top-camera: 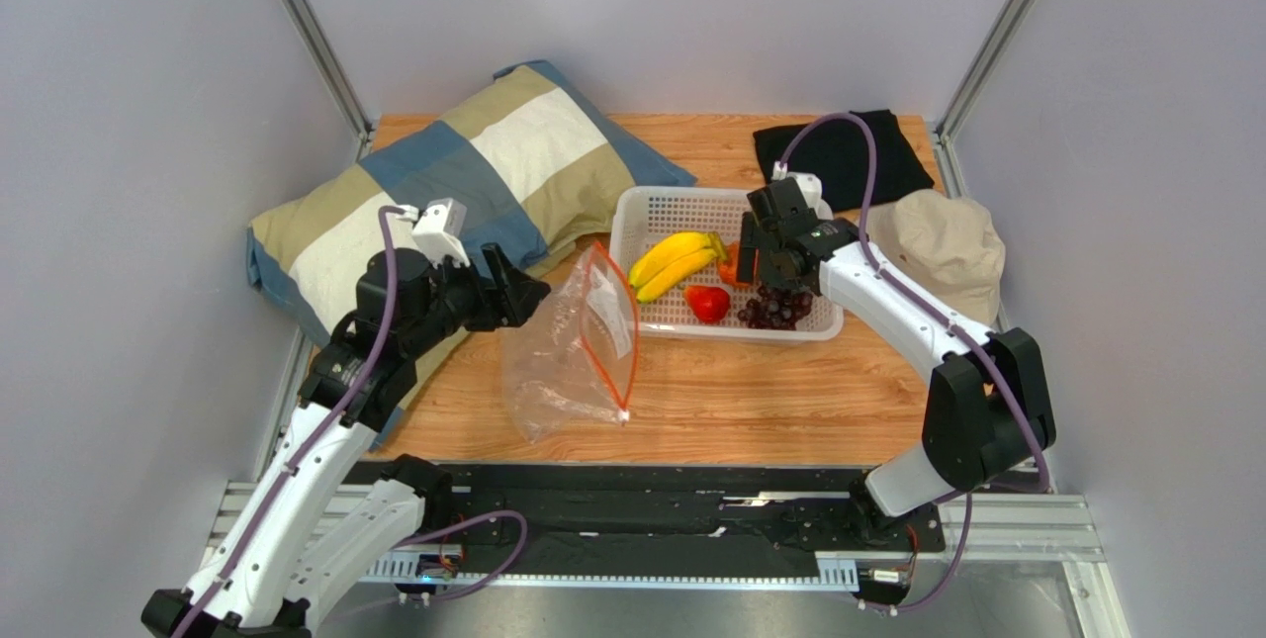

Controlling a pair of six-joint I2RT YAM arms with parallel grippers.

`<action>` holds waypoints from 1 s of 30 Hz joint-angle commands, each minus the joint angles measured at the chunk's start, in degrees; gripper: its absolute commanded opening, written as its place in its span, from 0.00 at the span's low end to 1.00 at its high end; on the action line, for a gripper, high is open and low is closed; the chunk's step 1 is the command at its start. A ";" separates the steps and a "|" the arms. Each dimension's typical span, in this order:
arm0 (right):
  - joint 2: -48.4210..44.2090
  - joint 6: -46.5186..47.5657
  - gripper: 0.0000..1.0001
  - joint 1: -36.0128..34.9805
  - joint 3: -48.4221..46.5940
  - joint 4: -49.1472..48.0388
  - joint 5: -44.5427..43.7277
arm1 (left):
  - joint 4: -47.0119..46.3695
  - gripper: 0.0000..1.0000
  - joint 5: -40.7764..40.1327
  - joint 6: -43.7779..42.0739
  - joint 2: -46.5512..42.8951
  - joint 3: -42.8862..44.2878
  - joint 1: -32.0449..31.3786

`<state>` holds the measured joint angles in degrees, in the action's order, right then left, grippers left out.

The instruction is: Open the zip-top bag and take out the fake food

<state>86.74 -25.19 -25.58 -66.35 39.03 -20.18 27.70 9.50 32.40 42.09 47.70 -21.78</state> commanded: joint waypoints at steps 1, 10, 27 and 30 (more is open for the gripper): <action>-3.75 0.49 0.81 -0.25 0.52 0.96 -2.57 | 0.24 0.80 6.13 -1.99 -3.58 3.71 -0.10; -16.32 -1.34 0.83 -10.27 0.69 4.48 -2.59 | -2.65 0.82 14.31 -0.24 -10.70 -0.14 -0.10; -77.30 -11.11 1.00 -16.16 31.00 -13.62 3.30 | -44.95 0.87 29.00 11.79 -36.70 -14.87 -0.10; -90.04 -13.30 1.00 -16.16 37.49 -15.73 6.80 | -56.68 0.89 28.56 17.94 -47.06 -24.10 -0.10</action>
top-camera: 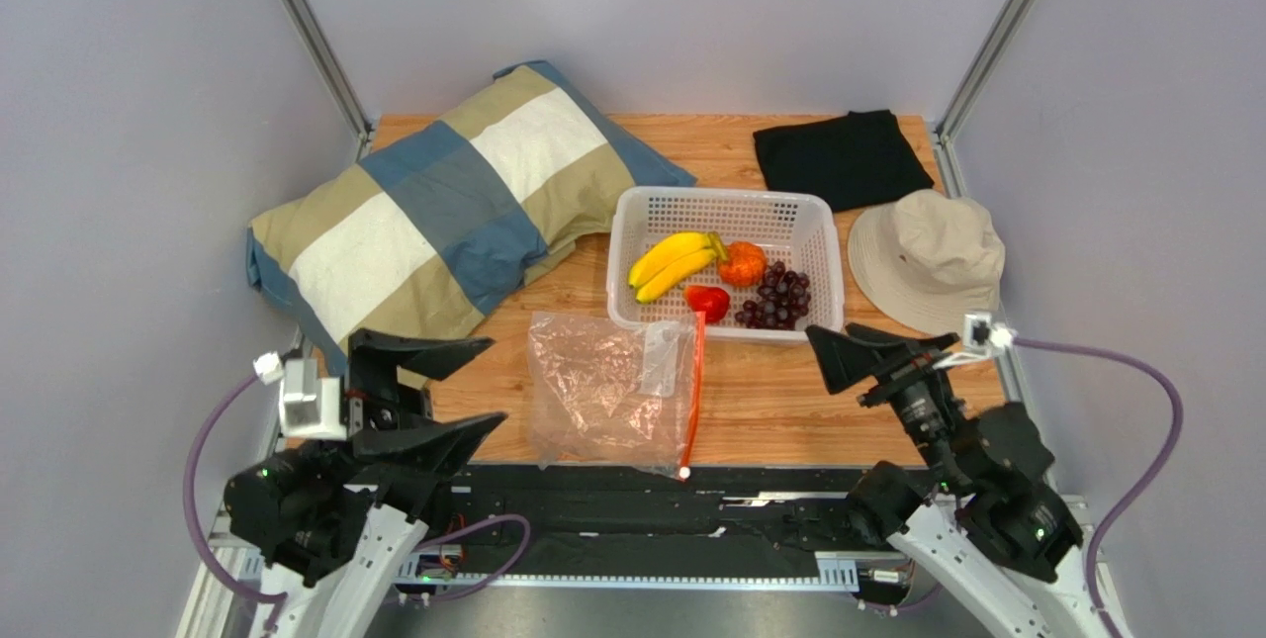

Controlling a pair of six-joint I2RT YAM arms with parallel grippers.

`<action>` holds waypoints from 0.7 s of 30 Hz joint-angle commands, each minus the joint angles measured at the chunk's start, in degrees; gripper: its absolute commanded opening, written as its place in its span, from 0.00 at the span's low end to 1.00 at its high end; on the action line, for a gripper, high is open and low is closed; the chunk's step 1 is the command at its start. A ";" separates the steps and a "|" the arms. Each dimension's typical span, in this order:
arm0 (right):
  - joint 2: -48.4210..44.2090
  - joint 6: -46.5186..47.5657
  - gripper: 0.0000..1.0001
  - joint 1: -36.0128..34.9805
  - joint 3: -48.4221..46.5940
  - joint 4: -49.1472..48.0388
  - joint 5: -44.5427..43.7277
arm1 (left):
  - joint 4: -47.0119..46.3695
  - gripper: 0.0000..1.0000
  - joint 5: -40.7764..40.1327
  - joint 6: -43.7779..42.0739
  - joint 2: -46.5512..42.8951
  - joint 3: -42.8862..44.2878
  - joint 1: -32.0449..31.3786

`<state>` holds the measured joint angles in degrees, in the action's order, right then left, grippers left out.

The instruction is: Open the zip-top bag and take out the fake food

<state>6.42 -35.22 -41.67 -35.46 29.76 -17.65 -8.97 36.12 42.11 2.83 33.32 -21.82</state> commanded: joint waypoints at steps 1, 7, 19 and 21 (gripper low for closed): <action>-8.97 -4.49 1.00 -0.08 6.20 -5.34 5.16 | -23.16 0.89 1.68 12.26 -9.32 -12.29 -0.06; -10.37 -9.25 1.00 -0.08 14.61 -11.02 11.67 | -68.40 0.89 -6.21 35.72 -6.70 -35.75 -0.06; -10.28 -16.72 1.00 -0.08 30.72 -40.49 15.39 | -74.52 0.89 -3.51 44.81 -10.21 -37.28 -0.15; -10.28 -16.63 1.00 -0.08 29.93 -37.33 12.49 | -74.52 0.89 -3.51 44.90 -10.21 -37.28 -0.06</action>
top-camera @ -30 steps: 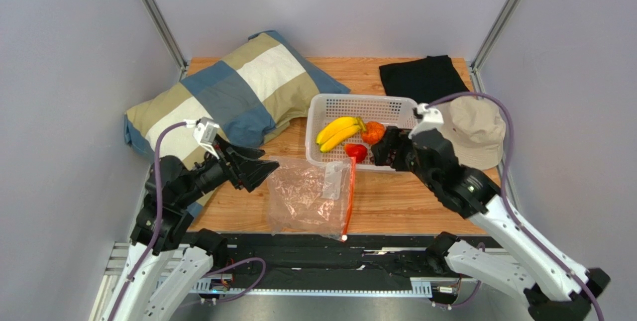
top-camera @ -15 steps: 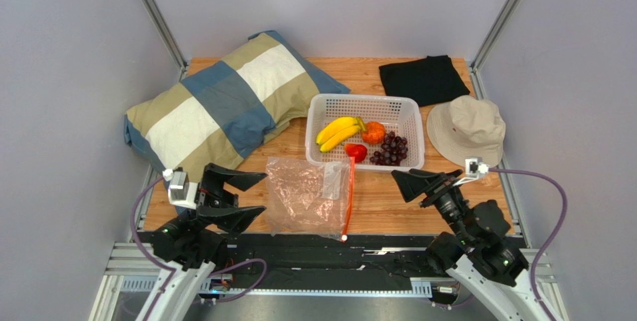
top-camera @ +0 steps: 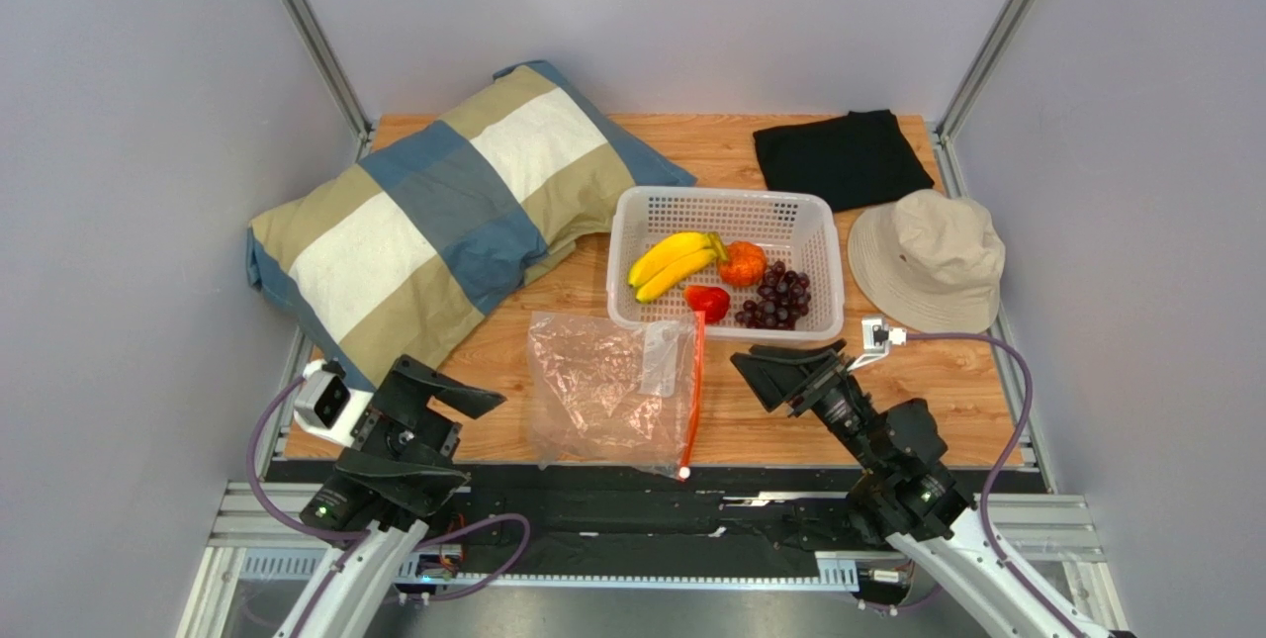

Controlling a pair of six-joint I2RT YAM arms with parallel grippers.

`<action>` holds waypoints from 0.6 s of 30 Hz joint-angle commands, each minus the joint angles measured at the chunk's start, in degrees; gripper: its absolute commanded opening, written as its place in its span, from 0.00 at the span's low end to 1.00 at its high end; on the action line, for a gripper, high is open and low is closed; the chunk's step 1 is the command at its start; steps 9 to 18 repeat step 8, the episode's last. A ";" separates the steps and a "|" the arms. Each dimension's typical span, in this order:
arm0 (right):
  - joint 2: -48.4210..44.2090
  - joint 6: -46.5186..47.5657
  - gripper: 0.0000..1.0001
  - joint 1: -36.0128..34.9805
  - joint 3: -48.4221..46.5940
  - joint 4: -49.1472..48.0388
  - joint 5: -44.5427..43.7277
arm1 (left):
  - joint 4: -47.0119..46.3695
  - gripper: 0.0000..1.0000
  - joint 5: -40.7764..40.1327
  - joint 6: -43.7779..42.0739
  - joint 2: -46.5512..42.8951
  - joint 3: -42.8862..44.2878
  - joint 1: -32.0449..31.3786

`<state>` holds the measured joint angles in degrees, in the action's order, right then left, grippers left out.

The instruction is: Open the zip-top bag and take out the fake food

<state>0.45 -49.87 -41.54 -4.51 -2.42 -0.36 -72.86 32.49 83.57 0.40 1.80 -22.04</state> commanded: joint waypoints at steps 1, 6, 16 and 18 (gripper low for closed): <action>-4.32 -1.73 1.00 -0.21 -1.28 -4.19 -5.43 | -10.64 0.89 0.20 3.18 -7.87 -5.76 0.16; -4.32 -0.67 1.00 -0.21 -3.04 0.39 -8.69 | -9.58 0.89 0.73 2.65 -7.70 -5.76 0.07; -4.32 -0.49 1.00 -0.12 -3.05 0.48 -8.17 | -9.32 0.89 0.91 2.47 -7.79 -5.76 0.16; -4.32 -0.49 1.00 -0.12 -3.05 0.48 -8.17 | -9.32 0.89 0.91 2.47 -7.79 -5.76 0.16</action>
